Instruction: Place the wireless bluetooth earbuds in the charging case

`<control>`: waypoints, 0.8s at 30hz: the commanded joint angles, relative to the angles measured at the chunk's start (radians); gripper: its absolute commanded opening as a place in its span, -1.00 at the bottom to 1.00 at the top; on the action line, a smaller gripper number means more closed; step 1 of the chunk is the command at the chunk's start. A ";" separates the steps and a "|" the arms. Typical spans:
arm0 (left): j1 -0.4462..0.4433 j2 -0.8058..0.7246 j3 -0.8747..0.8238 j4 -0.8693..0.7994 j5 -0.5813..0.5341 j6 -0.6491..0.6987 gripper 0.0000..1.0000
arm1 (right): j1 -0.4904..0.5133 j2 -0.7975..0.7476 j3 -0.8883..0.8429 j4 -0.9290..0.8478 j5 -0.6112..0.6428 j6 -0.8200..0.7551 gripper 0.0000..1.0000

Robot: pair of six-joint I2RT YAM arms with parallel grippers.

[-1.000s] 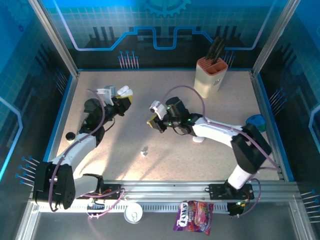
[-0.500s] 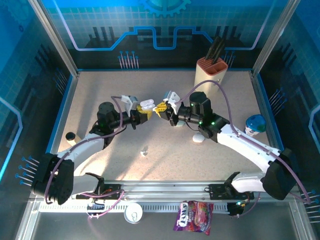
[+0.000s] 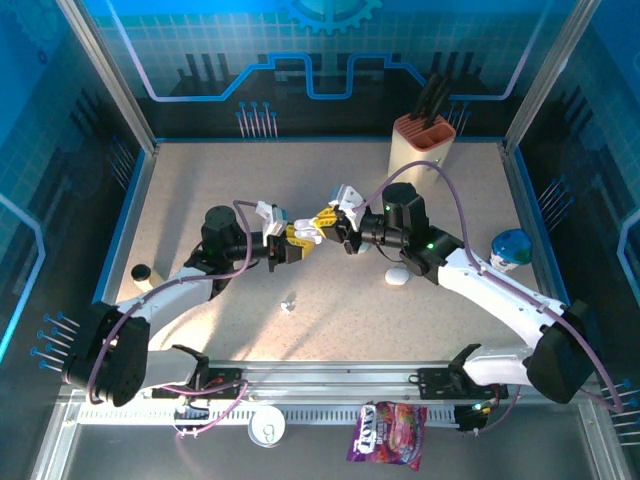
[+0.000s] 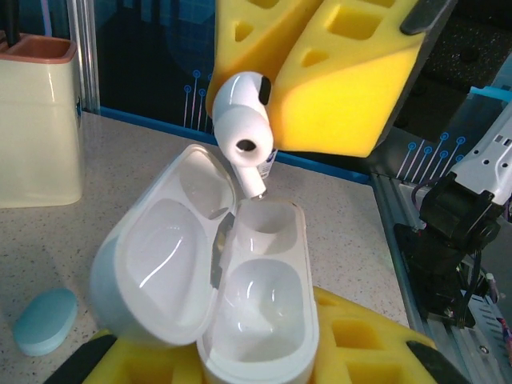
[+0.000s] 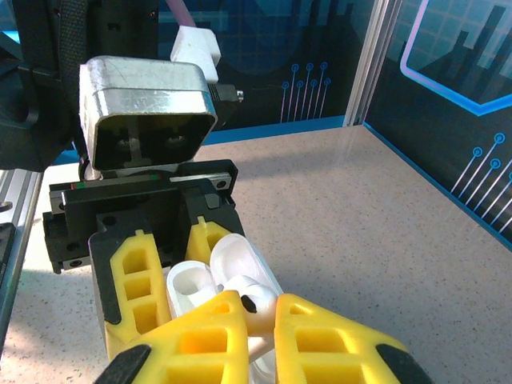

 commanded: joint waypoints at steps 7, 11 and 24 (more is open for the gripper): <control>-0.004 -0.018 0.008 0.034 -0.001 0.007 -0.88 | -0.033 0.011 0.001 -0.019 -0.099 -0.007 -0.77; -0.004 -0.018 0.012 0.044 0.008 -0.012 -0.87 | -0.045 0.028 -0.008 -0.024 -0.107 -0.011 -0.77; -0.003 -0.020 0.011 0.077 -0.054 -0.039 -0.90 | -0.057 0.013 -0.014 -0.024 -0.111 0.005 -0.27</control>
